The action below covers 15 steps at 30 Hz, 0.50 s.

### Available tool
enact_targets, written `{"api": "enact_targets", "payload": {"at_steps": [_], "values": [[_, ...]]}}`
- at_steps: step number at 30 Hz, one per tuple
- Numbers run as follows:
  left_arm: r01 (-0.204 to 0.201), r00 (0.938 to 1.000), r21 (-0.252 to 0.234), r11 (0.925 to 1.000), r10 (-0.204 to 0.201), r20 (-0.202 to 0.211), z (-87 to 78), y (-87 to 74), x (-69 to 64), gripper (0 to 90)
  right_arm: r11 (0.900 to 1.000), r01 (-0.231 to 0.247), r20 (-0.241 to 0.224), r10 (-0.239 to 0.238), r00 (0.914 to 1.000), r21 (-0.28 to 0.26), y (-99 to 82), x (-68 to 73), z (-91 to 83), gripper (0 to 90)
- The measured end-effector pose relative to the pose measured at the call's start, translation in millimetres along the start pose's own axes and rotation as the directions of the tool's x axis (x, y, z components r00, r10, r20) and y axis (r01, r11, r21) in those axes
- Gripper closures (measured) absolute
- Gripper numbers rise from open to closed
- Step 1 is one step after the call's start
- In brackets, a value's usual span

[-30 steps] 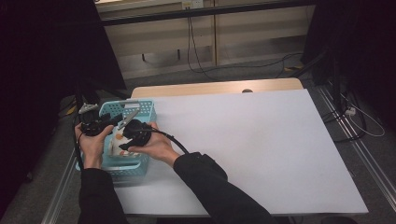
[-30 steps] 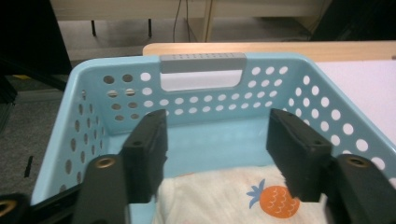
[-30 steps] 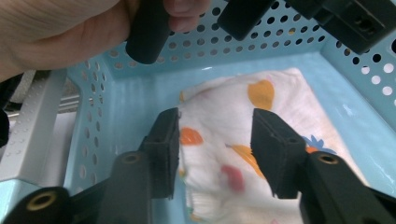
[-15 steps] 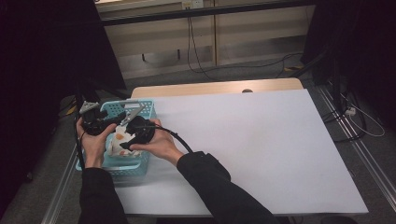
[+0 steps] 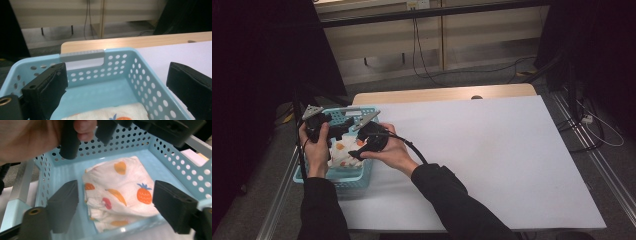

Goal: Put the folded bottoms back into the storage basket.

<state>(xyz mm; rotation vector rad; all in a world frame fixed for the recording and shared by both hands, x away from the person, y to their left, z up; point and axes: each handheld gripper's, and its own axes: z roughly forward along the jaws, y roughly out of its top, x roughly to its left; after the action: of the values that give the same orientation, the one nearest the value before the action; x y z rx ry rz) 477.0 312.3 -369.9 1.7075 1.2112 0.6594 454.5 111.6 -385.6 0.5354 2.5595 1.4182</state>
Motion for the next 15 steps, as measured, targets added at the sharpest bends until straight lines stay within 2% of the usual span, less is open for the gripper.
{"api": "enact_targets", "payload": {"at_steps": [5,7,12,15], "values": [[-0.022,0.9998,0.023,0.9995,0.022,-0.004,-4.7,-4.7,-6.0,3.9,0.9999,-0.001,0.023,0.001,0.9997,-0.010,-2.1,-0.6,-9.4,15.5],[-0.050,0.9986,0.042,0.9979,0.050,-0.014,-6.4,-6.1,-9.1,3.9,0.9999,-0.004,0.031,0.005,0.9995,-0.014,-3.0,-1.5,-12.5,13.9],[-0.060,0.9982,0.046,0.9972,0.059,0.008,-15.5,-6.2,-16.9,4.1,0.9998,-0.018,0.045,0.019,0.9988,-0.010,-6.2,-2.9,-18.7,11.6],[-0.073,0.9973,0.039,0.9965,0.074,-0.004,-20.9,-6.0,-21.0,4.2,0.9996,-0.029,0.056,0.029,0.9980,-0.005,-7.9,-4.0,-23.3,8.5]]}}
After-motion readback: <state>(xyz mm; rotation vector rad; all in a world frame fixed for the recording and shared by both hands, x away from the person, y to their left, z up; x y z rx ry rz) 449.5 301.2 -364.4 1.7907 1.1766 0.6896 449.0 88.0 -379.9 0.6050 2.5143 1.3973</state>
